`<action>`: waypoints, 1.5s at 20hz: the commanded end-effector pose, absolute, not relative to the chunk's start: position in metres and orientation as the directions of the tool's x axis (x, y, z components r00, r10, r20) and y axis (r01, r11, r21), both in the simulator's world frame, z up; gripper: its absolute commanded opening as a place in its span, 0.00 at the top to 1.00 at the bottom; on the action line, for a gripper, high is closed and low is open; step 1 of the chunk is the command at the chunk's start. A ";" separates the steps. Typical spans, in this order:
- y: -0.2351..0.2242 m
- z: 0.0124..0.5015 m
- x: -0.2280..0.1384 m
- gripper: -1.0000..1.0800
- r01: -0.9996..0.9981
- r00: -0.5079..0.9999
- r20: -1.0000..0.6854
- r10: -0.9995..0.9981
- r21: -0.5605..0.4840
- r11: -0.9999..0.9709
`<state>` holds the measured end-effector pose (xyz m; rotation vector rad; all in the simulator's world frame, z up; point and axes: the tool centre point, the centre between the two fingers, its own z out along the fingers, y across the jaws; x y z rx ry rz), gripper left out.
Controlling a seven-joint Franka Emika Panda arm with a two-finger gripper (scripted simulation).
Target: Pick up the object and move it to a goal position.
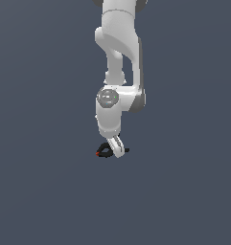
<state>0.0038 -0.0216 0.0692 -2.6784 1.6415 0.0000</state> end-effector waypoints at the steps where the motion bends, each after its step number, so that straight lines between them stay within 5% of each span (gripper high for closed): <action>1: -0.022 0.066 0.004 0.04 -0.891 0.453 0.000 -0.891 0.000 -0.453; 15: -0.022 0.019 0.003 0.04 -0.893 0.450 0.000 -0.893 0.000 -0.450; 16: -0.022 0.019 0.003 1.00 -0.893 0.450 0.000 -0.893 0.000 -0.450; 30: -0.018 0.022 0.007 1.00 -0.893 0.451 0.001 -0.893 -0.003 -0.451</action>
